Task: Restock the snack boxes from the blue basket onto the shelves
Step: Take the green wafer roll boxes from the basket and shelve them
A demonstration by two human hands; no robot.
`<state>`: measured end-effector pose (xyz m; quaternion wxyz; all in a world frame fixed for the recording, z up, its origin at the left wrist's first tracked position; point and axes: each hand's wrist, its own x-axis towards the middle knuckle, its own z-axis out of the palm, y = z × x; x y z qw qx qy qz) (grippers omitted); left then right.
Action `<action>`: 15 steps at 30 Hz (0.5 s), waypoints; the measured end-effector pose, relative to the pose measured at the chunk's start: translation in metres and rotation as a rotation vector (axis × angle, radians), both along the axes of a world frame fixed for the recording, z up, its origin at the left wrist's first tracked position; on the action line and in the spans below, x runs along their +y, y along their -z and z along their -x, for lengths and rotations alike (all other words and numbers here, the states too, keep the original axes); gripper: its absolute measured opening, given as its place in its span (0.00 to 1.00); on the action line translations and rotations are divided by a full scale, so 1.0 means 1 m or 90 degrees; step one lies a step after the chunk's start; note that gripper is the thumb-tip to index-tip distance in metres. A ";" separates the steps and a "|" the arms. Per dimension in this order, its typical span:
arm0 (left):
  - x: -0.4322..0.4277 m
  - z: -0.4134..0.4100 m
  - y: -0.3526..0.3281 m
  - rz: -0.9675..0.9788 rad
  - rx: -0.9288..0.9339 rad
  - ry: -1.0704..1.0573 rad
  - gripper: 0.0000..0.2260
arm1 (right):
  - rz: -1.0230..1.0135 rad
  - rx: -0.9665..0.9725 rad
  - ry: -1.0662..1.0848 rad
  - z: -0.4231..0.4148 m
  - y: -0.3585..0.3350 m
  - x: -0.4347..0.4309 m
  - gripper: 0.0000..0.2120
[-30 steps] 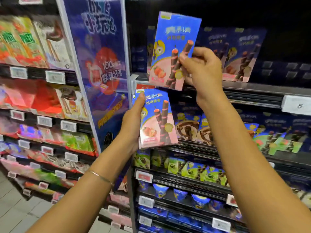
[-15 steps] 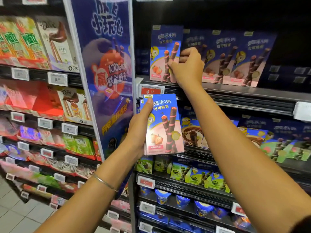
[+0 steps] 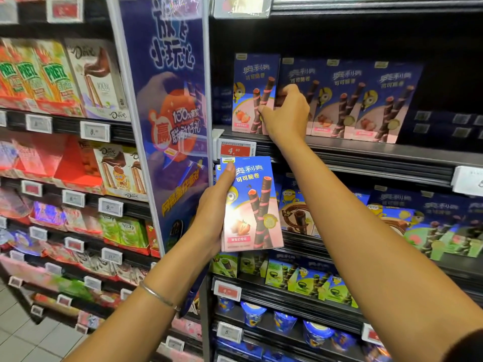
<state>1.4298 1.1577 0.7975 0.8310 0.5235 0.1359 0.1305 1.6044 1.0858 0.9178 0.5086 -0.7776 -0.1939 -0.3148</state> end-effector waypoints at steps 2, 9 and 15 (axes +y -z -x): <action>-0.001 0.000 0.000 0.004 -0.001 -0.001 0.26 | 0.005 -0.009 0.015 -0.001 0.000 0.001 0.17; -0.003 0.001 -0.001 0.010 0.010 0.011 0.28 | 0.023 -0.026 0.032 -0.004 0.003 0.002 0.16; -0.003 0.003 0.001 0.000 0.014 0.011 0.29 | 0.021 -0.030 0.043 -0.001 0.005 0.005 0.16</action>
